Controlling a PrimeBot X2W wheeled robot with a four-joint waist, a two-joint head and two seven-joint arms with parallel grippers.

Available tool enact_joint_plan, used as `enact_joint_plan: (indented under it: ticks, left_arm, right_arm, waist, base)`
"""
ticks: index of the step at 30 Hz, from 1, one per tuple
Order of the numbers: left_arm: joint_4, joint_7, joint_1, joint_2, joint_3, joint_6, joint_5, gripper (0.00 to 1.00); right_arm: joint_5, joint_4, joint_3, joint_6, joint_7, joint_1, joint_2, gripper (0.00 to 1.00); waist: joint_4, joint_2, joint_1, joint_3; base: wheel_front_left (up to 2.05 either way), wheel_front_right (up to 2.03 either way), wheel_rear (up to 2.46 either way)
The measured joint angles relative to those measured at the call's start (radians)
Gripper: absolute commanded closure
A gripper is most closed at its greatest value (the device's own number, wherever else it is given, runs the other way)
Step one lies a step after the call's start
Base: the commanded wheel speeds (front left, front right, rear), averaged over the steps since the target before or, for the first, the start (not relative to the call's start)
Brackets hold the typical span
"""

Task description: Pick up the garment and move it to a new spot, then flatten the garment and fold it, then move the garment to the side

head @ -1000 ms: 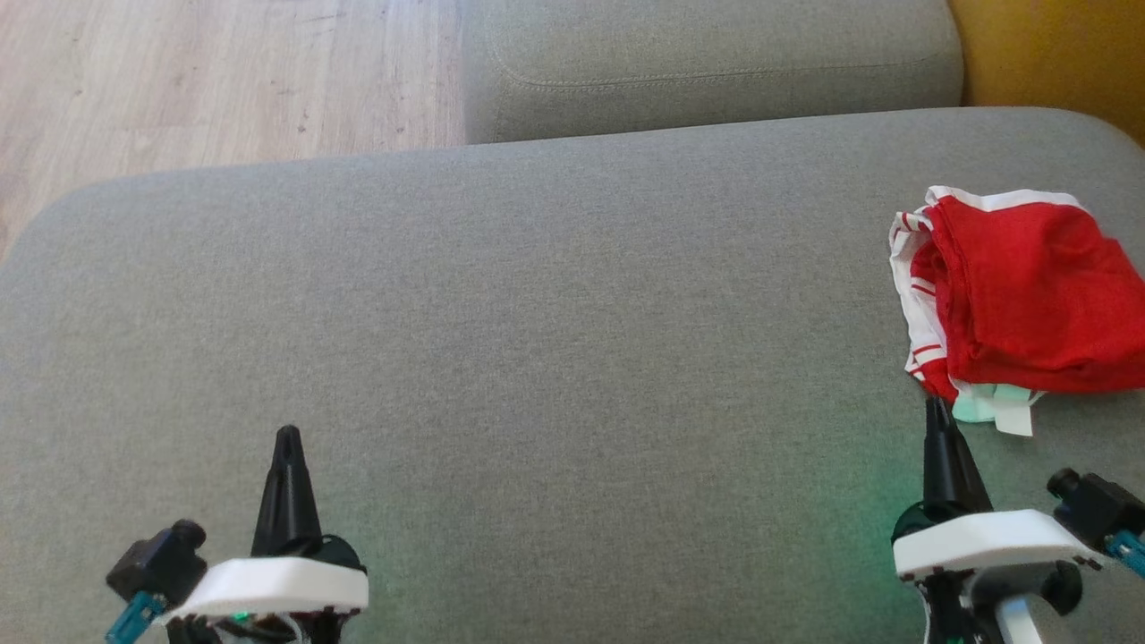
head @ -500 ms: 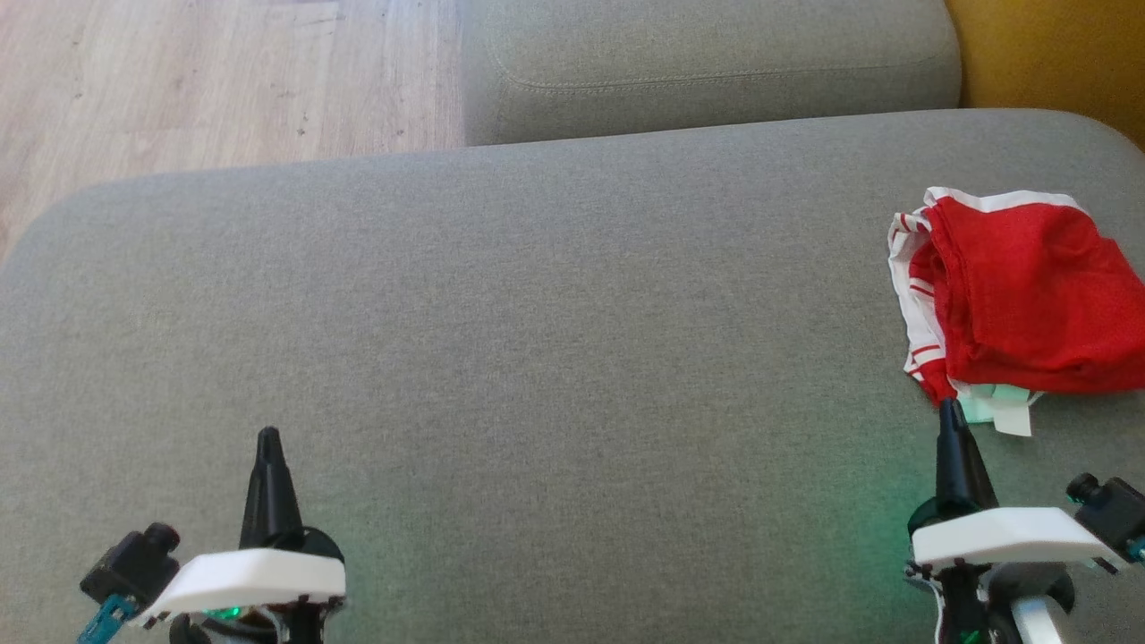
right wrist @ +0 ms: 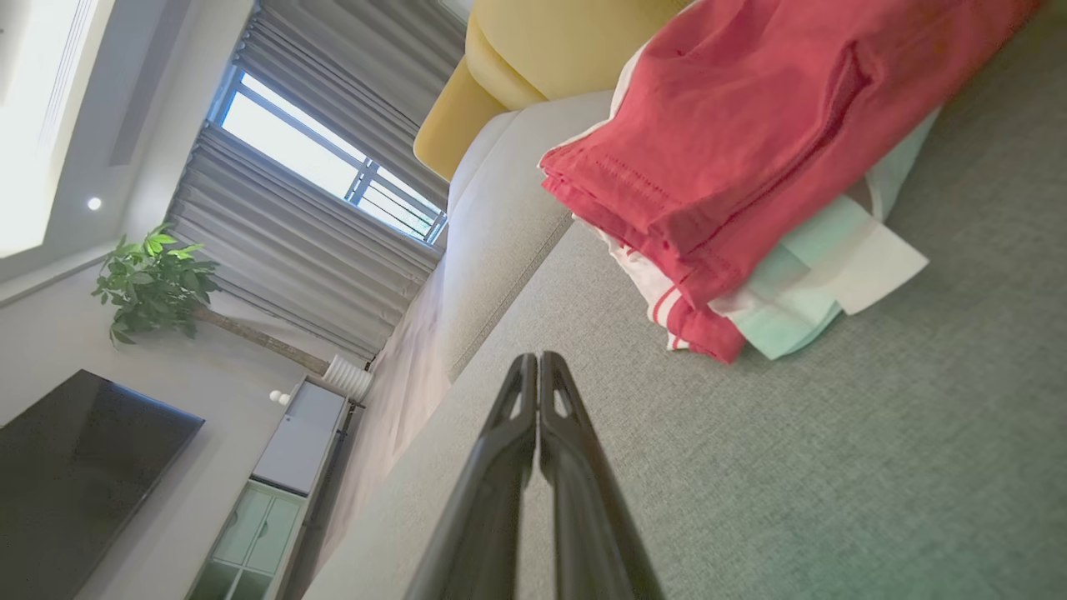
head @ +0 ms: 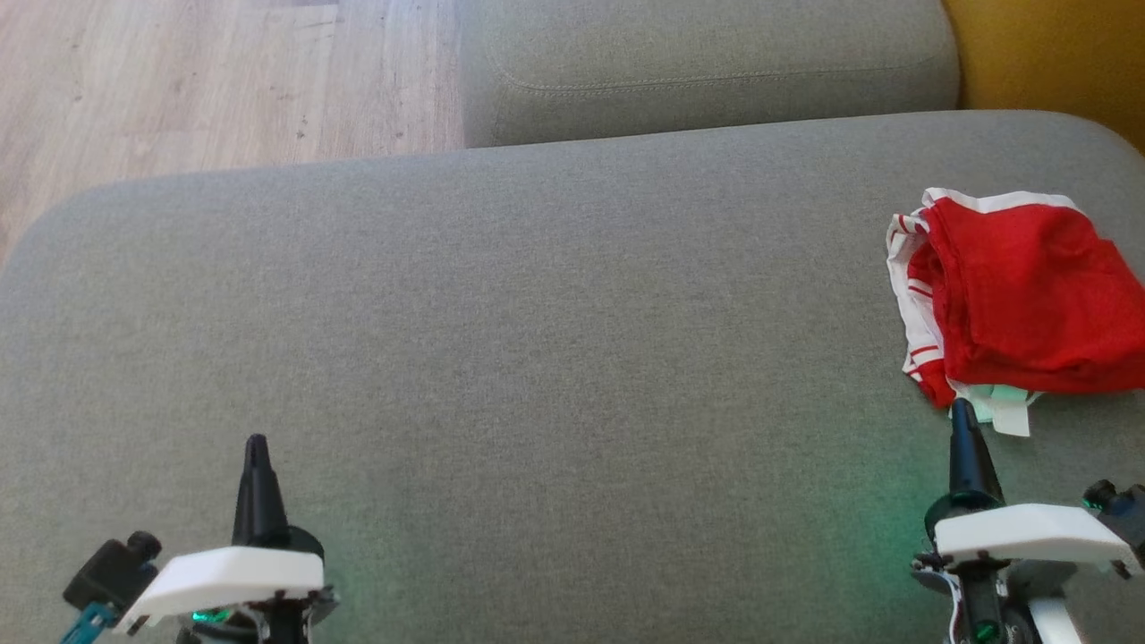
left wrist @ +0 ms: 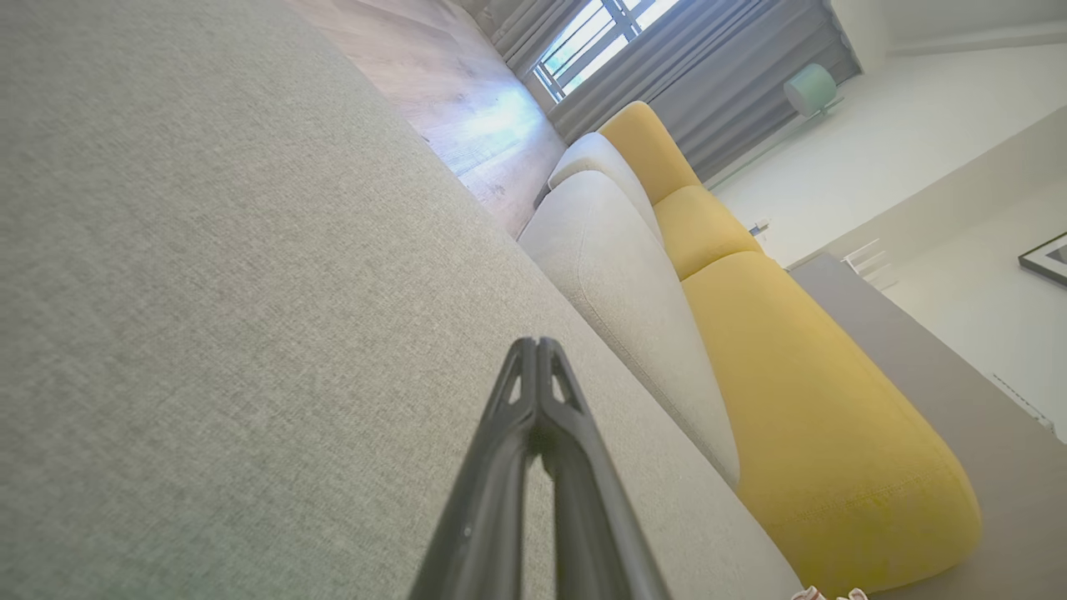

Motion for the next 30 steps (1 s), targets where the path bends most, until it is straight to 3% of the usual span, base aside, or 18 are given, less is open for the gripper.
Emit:
enact_joint_plan:
  ticks: [30]
  left_arm:
    - [0.006, 0.088, -0.019, 0.000, 0.054, -0.011, -0.301, 1.00]
  right_arm:
    - [0.318, -0.007, -0.045, 0.000, 0.084, -0.023, 0.000, 1.00]
  waist:
    - [-0.003, 0.0000, 0.0000, -0.007]
  base:
    - [0.00, 0.00, 0.00]
